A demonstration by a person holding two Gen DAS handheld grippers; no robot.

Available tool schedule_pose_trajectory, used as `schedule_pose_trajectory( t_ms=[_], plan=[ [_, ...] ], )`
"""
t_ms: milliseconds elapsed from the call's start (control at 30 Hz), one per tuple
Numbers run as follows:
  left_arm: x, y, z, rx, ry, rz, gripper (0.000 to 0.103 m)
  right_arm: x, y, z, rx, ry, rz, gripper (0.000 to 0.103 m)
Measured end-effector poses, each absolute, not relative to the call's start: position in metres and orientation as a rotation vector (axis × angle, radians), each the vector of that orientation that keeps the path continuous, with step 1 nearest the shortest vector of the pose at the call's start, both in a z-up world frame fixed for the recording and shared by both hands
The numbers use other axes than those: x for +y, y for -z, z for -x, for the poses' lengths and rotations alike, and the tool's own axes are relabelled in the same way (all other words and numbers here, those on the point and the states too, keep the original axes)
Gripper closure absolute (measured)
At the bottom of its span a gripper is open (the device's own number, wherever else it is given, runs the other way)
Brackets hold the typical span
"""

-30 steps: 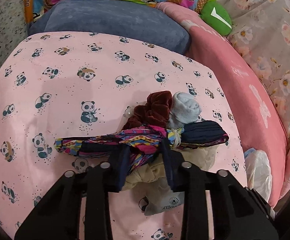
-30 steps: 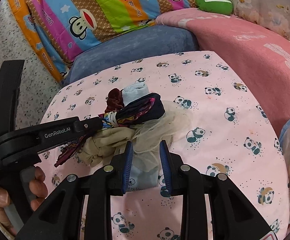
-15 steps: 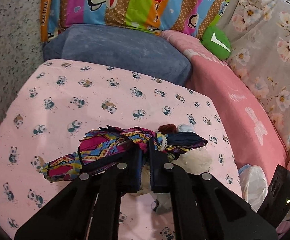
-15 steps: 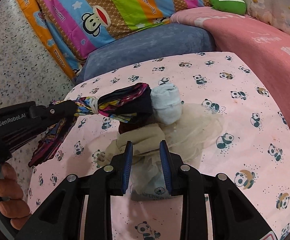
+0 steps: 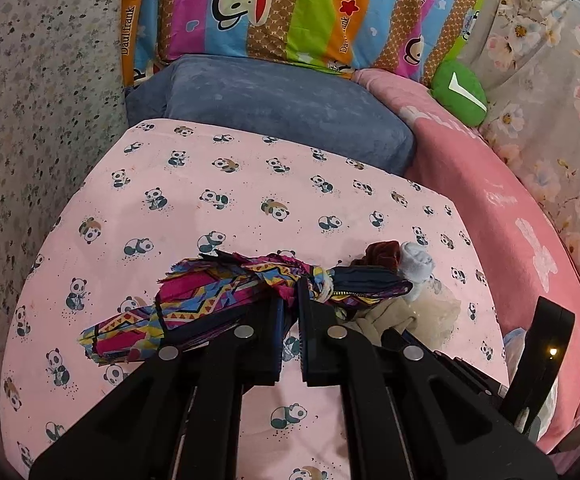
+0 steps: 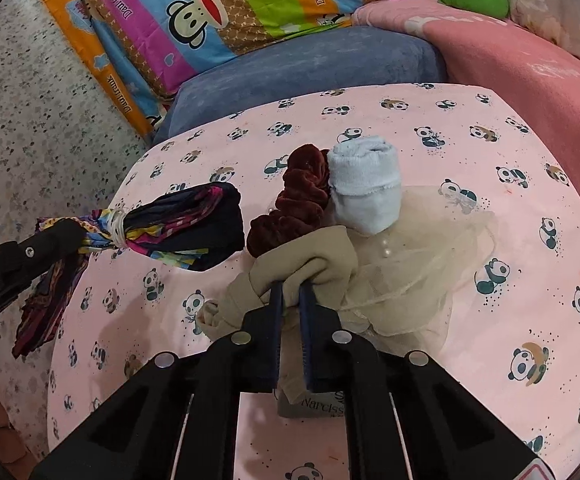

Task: Collect trash
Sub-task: 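Grasp the striped scarf with the left gripper while the right grasps the beige stocking, then carry scarf and stocking over the trash bag and open both grippers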

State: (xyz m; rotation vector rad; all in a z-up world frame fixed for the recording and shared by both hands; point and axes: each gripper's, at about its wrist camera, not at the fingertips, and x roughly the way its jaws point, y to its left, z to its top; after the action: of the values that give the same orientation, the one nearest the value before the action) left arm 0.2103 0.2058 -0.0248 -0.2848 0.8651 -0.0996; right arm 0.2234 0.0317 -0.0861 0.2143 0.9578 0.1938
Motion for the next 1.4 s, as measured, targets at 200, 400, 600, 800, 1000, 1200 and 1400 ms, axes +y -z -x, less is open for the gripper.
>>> schedule_pose_trajectory(
  t_ms=[200, 400, 600, 800, 1000, 1200, 1400],
  plan=[
    [0.199, 0.017, -0.191, 0.857, 0.113, 0.277, 0.097, 0.03, 0.071, -0.202, 0.931, -0.214, -0.22, 0.097],
    [0.181, 0.002, -0.17, 0.839, 0.144, 0.256, 0.097, 0.011, 0.04, -0.173, 0.861, -0.204, -0.263, 0.097],
    [0.15, -0.019, -0.15, 0.809, 0.194, 0.224, 0.097, -0.023, 0.006, -0.144, 0.78, -0.165, -0.302, 0.097],
    [0.105, -0.035, -0.133, 0.791, 0.263, 0.177, 0.097, -0.071, -0.014, -0.113, 0.719, -0.088, -0.34, 0.097],
    [0.046, -0.045, -0.117, 0.784, 0.356, 0.119, 0.097, -0.127, -0.021, -0.082, 0.678, 0.003, -0.382, 0.097],
    [-0.015, -0.049, -0.103, 0.788, 0.453, 0.052, 0.097, -0.183, -0.021, -0.05, 0.642, 0.1, -0.422, 0.097],
    [-0.08, -0.047, -0.09, 0.798, 0.558, -0.031, 0.097, -0.238, -0.016, -0.018, 0.617, 0.21, -0.47, 0.097]
  ],
)
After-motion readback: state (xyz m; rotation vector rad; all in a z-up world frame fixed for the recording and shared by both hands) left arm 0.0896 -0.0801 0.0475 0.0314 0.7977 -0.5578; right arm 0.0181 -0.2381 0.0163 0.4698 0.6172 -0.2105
